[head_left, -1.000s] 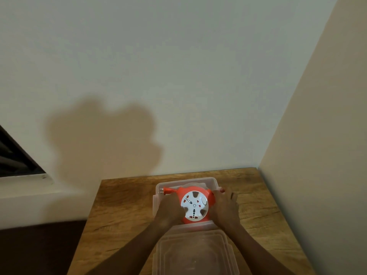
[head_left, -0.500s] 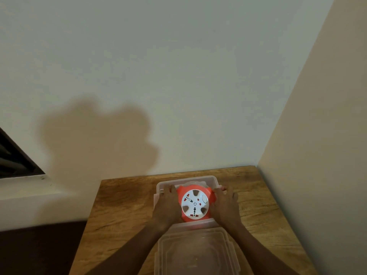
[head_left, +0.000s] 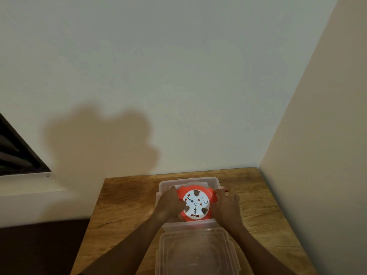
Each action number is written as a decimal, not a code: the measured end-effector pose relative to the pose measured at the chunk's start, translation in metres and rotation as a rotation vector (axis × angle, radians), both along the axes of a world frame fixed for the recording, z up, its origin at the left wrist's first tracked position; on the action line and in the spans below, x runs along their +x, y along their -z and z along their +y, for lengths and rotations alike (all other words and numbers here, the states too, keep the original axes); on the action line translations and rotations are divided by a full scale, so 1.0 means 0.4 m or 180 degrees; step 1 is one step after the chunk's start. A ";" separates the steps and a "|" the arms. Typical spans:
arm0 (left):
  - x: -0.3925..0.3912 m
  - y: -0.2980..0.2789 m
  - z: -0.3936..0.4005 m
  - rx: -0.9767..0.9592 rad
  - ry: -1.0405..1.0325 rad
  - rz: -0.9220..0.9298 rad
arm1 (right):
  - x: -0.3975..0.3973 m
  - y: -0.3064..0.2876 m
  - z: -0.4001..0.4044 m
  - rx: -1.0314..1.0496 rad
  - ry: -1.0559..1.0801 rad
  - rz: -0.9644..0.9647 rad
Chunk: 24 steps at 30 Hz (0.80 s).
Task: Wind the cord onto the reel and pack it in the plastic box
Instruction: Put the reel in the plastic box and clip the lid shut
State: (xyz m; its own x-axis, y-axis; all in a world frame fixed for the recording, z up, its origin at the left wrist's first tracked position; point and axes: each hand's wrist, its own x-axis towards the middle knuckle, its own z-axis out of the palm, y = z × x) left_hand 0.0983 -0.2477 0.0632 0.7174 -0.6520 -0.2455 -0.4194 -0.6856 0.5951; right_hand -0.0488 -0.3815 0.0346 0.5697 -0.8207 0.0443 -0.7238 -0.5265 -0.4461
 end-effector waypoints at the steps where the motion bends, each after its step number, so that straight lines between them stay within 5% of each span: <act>1: 0.001 -0.008 0.006 -0.0014 0.0019 -0.0005 | -0.006 -0.002 0.001 0.0087 -0.0034 -0.0169; 5: -0.004 -0.035 0.083 -0.0662 -0.0354 -0.0310 | -0.087 0.009 0.023 0.0450 0.0028 -0.1309; 9: -0.014 0.003 0.214 -0.1328 -0.1312 -0.0382 | -0.193 0.053 0.047 0.0702 0.0600 -0.1275; 14: -0.050 0.103 0.301 -0.0701 -0.1915 0.0603 | -0.255 0.060 0.059 0.1162 0.0868 -0.0855; 24: -0.125 0.090 0.270 0.0496 -0.1179 0.1558 | -0.271 -0.008 0.083 0.2194 0.0362 0.0144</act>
State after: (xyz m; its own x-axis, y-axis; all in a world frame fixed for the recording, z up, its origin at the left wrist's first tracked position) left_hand 0.0482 -0.1398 0.0273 0.6691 -0.3121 -0.6744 0.1579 -0.8271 0.5394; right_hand -0.1574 -0.3482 0.0379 0.4675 -0.7078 -0.5296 -0.7834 -0.0542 -0.6191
